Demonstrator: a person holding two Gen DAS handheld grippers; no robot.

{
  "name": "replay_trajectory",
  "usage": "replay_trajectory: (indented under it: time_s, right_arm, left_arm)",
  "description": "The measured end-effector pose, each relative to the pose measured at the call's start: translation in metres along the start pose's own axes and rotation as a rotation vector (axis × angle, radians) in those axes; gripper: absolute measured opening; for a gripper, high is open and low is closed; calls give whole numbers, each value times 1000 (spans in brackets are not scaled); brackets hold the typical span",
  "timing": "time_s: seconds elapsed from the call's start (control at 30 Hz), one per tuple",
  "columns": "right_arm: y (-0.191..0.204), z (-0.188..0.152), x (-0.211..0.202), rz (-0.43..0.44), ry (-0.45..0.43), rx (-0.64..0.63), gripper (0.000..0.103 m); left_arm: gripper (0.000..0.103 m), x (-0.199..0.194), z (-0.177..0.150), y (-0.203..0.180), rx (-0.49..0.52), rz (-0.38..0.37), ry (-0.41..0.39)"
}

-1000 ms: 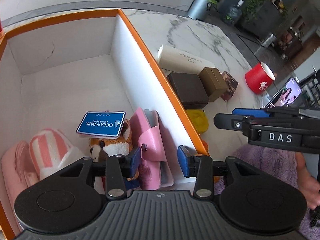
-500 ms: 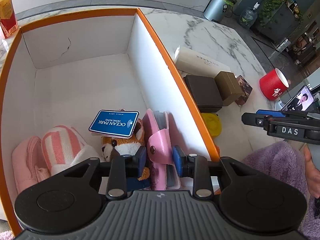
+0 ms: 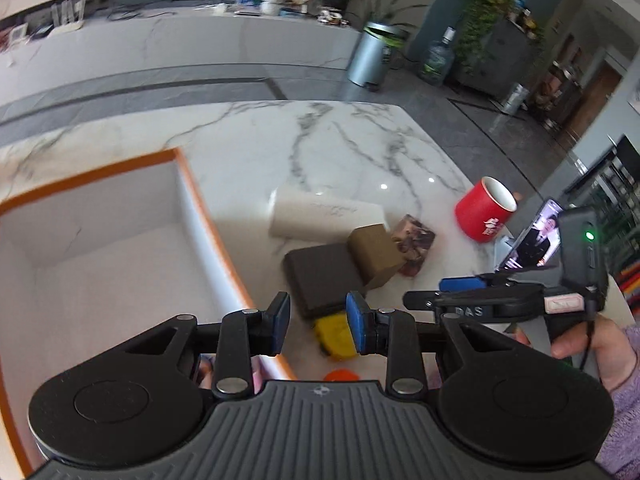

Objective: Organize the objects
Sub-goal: 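Grasp the black square box with the left tool while the right tool grasps the picture card box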

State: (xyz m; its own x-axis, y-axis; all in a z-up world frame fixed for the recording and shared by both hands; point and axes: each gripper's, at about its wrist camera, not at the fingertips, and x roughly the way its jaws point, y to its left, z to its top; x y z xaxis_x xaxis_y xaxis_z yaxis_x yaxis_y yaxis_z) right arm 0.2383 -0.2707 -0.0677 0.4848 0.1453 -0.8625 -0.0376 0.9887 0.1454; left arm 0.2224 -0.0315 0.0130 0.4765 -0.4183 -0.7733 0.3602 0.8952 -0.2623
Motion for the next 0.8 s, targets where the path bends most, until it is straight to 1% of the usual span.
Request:
replay_trajectory:
  time_s: [0.1,0.2,0.27,0.37,0.43,0.53,0.67,0.73,0.8]
  right_arm:
    - [-24,12,6,-35,5,102,62]
    - [-48,24,12,-68,-12,231,64]
    - [-63,31,20,-105,-26,328,73]
    - [-75,40,37,-164,-33,434,81]
    - [-80,45,49,-190,-27,486,84]
    - [-81,49,62,-200,-28,528,90]
    - [-78,56,76,-208,-25,524,90]
    - [-76,58,83,-217,-19,516,90]
    - [-76,59,88,-226,-17,504,90]
  left_arm:
    - [36,23,14,-16,32,8,21]
    - [36,50,25,-26,46,-4,41]
    - [36,67,31,-31,53,10,53]
    - [36,91,39,-32,39,31,78]
    - [36,105,42,-31,21,44,99]
    - [39,122,43,-29,0,67,121]
    - [43,136,41,-25,0,99,150]
    - [56,141,41,-23,-1,112,167]
    - [63,144,41,-19,-14,133,182]
